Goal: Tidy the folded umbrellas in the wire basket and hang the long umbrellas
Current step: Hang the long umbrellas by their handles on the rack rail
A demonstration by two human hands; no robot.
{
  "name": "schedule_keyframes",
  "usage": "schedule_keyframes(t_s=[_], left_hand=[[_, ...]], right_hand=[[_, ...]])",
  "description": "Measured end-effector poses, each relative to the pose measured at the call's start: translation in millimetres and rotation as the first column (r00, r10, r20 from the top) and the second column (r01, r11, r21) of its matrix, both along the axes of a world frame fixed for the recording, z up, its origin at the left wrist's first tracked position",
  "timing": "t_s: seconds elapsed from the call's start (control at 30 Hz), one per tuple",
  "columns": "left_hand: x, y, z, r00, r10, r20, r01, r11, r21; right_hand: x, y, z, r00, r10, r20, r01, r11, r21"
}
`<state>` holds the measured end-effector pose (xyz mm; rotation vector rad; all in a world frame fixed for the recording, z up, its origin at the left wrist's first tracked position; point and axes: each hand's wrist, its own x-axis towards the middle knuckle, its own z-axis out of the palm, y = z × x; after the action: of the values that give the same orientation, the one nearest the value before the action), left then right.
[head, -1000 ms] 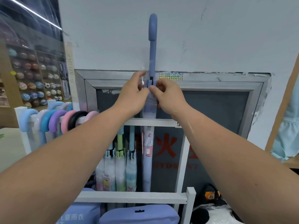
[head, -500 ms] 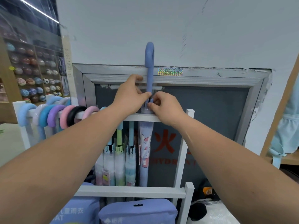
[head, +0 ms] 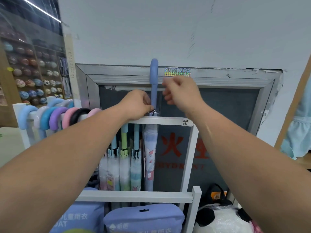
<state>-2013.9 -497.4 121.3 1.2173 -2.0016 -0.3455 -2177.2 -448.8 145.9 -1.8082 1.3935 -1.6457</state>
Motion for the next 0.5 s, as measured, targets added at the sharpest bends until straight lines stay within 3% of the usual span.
schedule_keyframes(t_s=[0.07, 0.1, 0.2, 0.4, 0.5], left_hand=[[-2, 1, 2, 0.995, -0.009, 0.097, 0.011, 1.0, -0.025], [-3, 3, 2, 0.985, -0.01, 0.173, 0.017, 0.999, -0.039], [-4, 5, 2, 0.945, 0.006, 0.327, 0.02, 0.997, -0.076], [-7, 12, 1, 0.932, 0.024, 0.362, 0.022, 0.992, -0.123], [-5, 12, -1, 0.93, 0.0, 0.368, 0.044, 0.993, -0.11]], right_hand=[[7, 12, 18, 0.967, 0.142, 0.21, -0.142, 0.99, -0.015], [12, 16, 24, 0.956, 0.188, 0.225, -0.192, 0.981, -0.004], [24, 16, 27, 0.958, 0.22, 0.185, -0.231, 0.972, 0.037], [33, 8, 22, 0.973, 0.176, 0.148, -0.195, 0.972, 0.131], [36, 2, 26, 0.966, 0.165, 0.198, -0.197, 0.968, 0.153]])
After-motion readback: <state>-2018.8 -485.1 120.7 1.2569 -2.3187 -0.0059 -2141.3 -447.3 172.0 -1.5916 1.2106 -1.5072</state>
